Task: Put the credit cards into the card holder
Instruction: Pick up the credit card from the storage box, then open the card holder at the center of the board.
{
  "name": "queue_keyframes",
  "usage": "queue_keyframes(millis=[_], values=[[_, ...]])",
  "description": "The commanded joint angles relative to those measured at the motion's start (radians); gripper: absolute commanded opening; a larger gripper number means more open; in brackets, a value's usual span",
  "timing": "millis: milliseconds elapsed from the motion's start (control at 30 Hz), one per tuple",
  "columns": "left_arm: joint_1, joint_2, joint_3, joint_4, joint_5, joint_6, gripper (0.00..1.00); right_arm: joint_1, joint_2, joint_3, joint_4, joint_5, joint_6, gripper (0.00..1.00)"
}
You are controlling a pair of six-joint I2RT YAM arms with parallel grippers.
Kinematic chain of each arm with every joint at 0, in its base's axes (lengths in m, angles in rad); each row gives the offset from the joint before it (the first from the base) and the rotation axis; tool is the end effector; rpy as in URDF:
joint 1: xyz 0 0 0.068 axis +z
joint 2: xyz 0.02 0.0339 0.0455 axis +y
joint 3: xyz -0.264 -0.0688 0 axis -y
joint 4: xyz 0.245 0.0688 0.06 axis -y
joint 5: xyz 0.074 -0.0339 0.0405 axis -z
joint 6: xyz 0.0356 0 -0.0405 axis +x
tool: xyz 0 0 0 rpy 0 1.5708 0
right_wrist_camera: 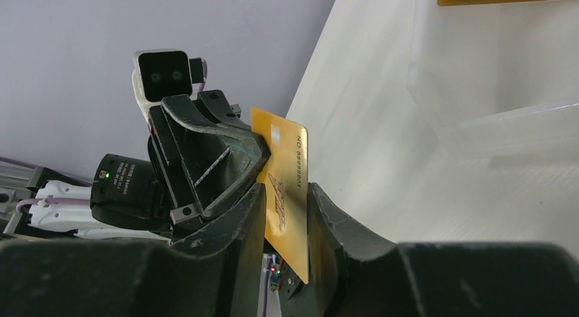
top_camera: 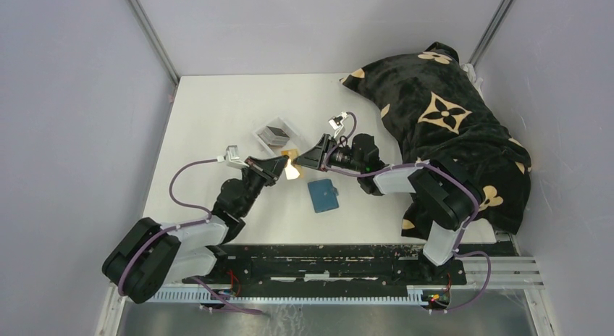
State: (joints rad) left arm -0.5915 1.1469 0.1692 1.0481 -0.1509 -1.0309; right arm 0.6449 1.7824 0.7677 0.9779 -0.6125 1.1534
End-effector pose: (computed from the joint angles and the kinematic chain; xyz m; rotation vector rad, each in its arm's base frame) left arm 0.1748 -0.1110 0.1922 -0.4802 1.5489 -1.1734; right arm 0.2744 0.2320 0.1914 -0.0816 1.9606 1.7856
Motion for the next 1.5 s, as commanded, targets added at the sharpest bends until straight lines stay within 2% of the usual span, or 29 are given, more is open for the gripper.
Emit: queue_keyframes(millis=[0,167,267,300,333,400,467,600,667,767,867,933,1300,1467], values=[[-0.006,0.048,0.036,0.115,0.000,-0.044,0.03,0.014,0.030,-0.008,0.168,-0.058,0.076,0.31],[-0.005,0.108,0.048,0.166,0.017,-0.054,0.03,0.019,0.099,-0.012,0.325,-0.064,0.186,0.17],[-0.005,0.101,0.048,0.131,0.007,-0.044,0.03,0.017,0.092,-0.005,0.314,-0.066,0.182,0.04],[-0.005,0.092,0.050,0.091,-0.001,-0.037,0.07,0.017,0.080,-0.003,0.294,-0.066,0.170,0.02],[-0.005,0.081,0.056,0.045,-0.011,-0.027,0.15,0.018,0.062,0.001,0.257,-0.067,0.148,0.01],[-0.005,0.055,0.064,-0.073,-0.030,0.008,0.33,0.015,0.010,0.005,0.114,-0.059,0.073,0.01],[-0.005,0.033,0.062,-0.143,-0.052,0.026,0.45,0.016,-0.066,0.015,-0.110,-0.034,-0.057,0.01],[-0.007,0.013,0.045,-0.214,-0.081,0.047,0.51,0.017,-0.224,0.052,-0.581,0.091,-0.321,0.01],[-0.014,0.016,0.044,-0.237,-0.085,0.061,0.52,0.019,-0.279,0.077,-0.759,0.154,-0.415,0.01],[-0.049,0.043,0.055,-0.261,-0.099,0.094,0.52,0.023,-0.333,0.105,-0.944,0.224,-0.506,0.01],[-0.104,0.085,0.081,-0.289,-0.130,0.125,0.52,0.029,-0.355,0.105,-1.055,0.274,-0.551,0.01],[-0.138,0.122,0.096,-0.290,-0.148,0.134,0.48,0.035,-0.358,0.100,-1.108,0.304,-0.571,0.01],[-0.260,0.280,0.157,-0.290,-0.221,0.152,0.19,0.091,-0.289,0.179,-1.311,0.430,-0.665,0.01],[-0.294,0.354,0.197,-0.292,-0.245,0.158,0.17,0.123,-0.229,0.222,-1.345,0.487,-0.680,0.01]])
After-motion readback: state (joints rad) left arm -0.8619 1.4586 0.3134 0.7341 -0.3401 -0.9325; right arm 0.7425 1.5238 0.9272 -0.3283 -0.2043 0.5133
